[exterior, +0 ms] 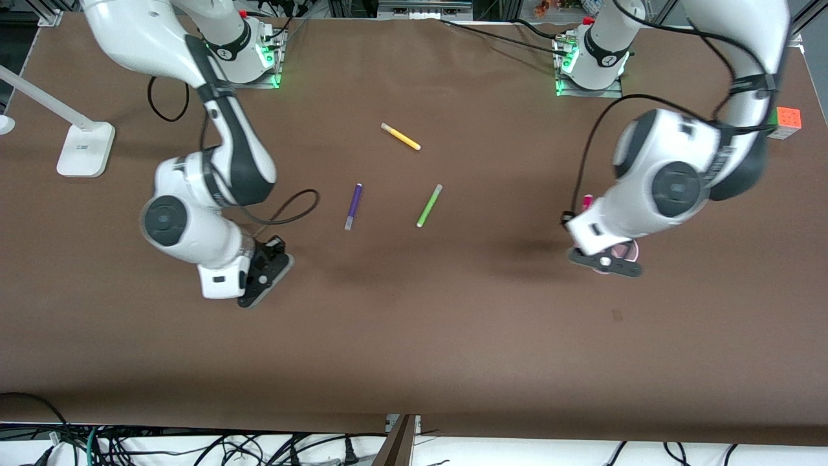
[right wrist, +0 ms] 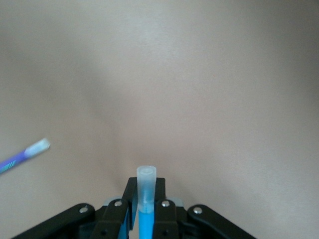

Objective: Place pink and blue markers in matching cups
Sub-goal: 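Carry the blue marker over the blue cup while the left gripper carries pink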

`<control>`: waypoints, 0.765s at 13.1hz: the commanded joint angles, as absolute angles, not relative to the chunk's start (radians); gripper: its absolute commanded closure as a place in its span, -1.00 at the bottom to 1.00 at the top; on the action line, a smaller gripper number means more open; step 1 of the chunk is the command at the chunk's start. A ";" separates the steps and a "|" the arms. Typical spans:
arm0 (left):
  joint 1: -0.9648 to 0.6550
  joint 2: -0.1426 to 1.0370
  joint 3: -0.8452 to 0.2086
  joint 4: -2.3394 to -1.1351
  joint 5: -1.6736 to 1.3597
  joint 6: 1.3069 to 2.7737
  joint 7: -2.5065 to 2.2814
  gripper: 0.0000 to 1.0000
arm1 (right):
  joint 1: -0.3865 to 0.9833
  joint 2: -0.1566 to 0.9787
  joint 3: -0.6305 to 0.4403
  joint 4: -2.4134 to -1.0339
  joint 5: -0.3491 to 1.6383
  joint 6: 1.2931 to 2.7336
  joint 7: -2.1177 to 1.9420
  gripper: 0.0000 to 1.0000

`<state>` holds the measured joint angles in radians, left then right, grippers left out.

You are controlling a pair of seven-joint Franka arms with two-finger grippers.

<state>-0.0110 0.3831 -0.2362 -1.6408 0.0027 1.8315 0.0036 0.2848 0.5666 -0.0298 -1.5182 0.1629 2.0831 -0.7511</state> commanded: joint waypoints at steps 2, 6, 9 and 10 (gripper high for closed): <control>0.173 0.411 -0.250 -1.641 -0.313 1.771 0.098 1.00 | 0.207 0.486 -0.025 -1.519 0.267 1.921 -1.026 1.00; 0.314 0.463 -0.250 -1.646 -0.535 1.671 -0.027 1.00 | 0.102 0.451 -0.032 -1.523 0.414 1.810 -1.364 1.00; 0.327 0.491 -0.249 -1.643 -0.552 1.666 -0.228 1.00 | 0.011 0.454 -0.048 -1.529 0.492 1.738 -1.566 1.00; 0.337 0.509 -0.247 -1.638 -0.567 1.666 -0.301 1.00 | -0.012 0.454 -0.049 -1.540 0.518 1.715 -1.635 1.00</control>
<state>0.3238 0.4843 -0.2361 -1.6520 -0.5295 1.6794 -0.1742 0.0312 0.4633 -0.0552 -1.5184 0.4649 1.7541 -1.5189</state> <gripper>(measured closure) 0.819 0.833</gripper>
